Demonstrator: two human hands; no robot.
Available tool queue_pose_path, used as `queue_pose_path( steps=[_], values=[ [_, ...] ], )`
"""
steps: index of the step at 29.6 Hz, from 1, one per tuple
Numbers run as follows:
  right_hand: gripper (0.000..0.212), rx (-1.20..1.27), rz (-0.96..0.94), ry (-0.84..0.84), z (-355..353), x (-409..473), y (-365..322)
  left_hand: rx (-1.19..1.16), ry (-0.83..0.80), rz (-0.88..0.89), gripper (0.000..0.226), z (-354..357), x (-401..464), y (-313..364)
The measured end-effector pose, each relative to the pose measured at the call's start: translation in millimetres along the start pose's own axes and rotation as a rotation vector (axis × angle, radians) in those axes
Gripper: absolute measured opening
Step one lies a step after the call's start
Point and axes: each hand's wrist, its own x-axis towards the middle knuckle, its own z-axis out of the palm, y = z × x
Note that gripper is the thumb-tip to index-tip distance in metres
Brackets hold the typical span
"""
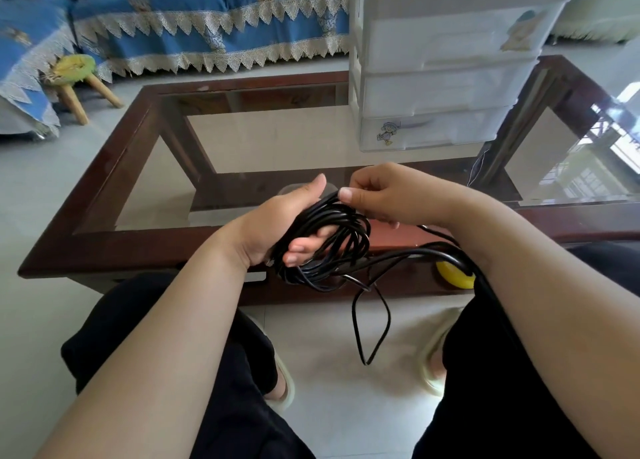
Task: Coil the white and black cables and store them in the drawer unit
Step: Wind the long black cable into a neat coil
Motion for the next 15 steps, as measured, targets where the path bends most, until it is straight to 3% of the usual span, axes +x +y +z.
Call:
queue_pose_path(
  steps=[3, 7, 15],
  values=[
    [0.049, 0.043, 0.037, 0.035, -3.4, 0.6, 5.4, -0.086, -0.022, 0.056, 0.056, -0.4, -3.0, 2.2],
    [0.054, 0.057, 0.018, 0.170, -4.3, 1.3, 8.3, -0.111, 0.108, 0.094, 0.056, 3.0, -0.1, 1.9],
    [0.035, 0.109, -0.052, 0.390, -2.6, -1.4, 5.5, -0.230, 0.177, 0.193, 0.059, 5.0, 4.8, 1.5]
  ],
)
